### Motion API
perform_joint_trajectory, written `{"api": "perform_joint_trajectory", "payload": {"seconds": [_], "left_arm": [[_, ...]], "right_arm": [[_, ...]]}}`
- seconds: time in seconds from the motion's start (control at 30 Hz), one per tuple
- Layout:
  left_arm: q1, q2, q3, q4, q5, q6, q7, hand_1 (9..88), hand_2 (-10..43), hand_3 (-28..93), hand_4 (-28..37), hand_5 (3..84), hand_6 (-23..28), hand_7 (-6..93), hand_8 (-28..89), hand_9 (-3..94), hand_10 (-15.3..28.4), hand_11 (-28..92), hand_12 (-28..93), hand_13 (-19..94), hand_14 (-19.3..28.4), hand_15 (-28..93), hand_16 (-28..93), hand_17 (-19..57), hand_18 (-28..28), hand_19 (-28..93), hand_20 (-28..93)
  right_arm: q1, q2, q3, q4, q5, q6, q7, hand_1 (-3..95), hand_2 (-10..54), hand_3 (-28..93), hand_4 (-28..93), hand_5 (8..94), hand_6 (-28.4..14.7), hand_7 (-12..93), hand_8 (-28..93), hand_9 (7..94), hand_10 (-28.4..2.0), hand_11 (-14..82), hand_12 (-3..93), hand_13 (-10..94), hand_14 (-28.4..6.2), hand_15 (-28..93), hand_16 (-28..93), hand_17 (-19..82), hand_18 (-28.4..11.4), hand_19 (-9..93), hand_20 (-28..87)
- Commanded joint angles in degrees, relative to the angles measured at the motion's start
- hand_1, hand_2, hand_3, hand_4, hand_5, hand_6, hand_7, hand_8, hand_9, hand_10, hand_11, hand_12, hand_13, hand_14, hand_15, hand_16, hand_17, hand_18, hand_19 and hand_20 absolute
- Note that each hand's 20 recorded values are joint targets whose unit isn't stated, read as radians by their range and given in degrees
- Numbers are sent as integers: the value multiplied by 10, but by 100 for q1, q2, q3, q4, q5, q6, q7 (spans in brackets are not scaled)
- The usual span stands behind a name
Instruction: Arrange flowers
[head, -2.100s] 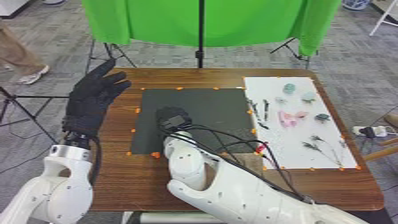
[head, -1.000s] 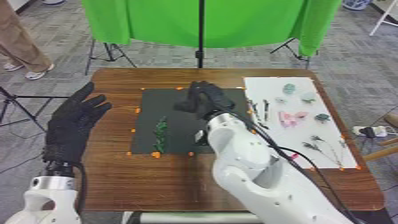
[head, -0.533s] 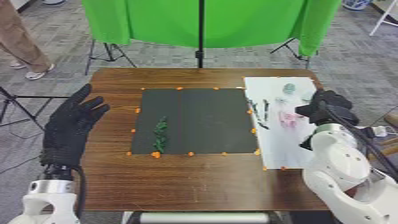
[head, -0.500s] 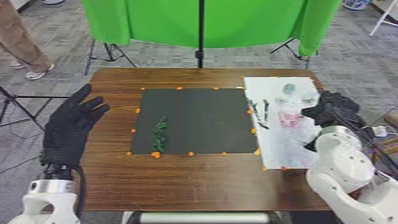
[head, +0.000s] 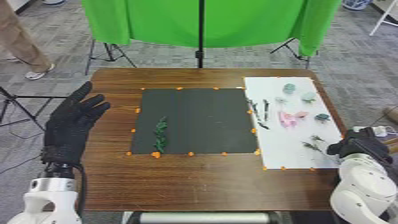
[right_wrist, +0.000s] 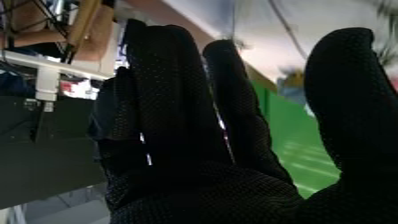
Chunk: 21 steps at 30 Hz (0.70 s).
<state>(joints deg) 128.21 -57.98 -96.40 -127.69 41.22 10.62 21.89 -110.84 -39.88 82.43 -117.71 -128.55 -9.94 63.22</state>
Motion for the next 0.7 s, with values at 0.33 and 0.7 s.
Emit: {"api": "perform_joint_trajectory", "payload": {"seconds": [0.33, 0.7], "left_arm": [[85, -37, 42, 53, -14, -11, 86, 269, 93, 737, -201, 352, 85, 119, -89, 335, 197, 256, 120, 230, 244, 472, -60, -112, 200, 421, 178], [275, -22, -107, -27, -52, 80, 152, 269, 93, 737, -200, 351, 84, 121, -90, 336, 196, 257, 121, 229, 244, 471, -60, -112, 200, 421, 178]], "right_arm": [[522, 508, -1070, 650, -1364, 792, -17, 532, -95, 670, -282, 871, -2, 145, 11, 840, -121, 364, 203, 765, -107, 672, 134, 401, -257, 932, 373], [716, 434, -1003, -48, -1557, 1302, -270, 550, -95, 686, -283, 907, -4, 152, 45, 900, -111, 357, 215, 821, -89, 667, 157, 445, -247, 932, 449]]}}
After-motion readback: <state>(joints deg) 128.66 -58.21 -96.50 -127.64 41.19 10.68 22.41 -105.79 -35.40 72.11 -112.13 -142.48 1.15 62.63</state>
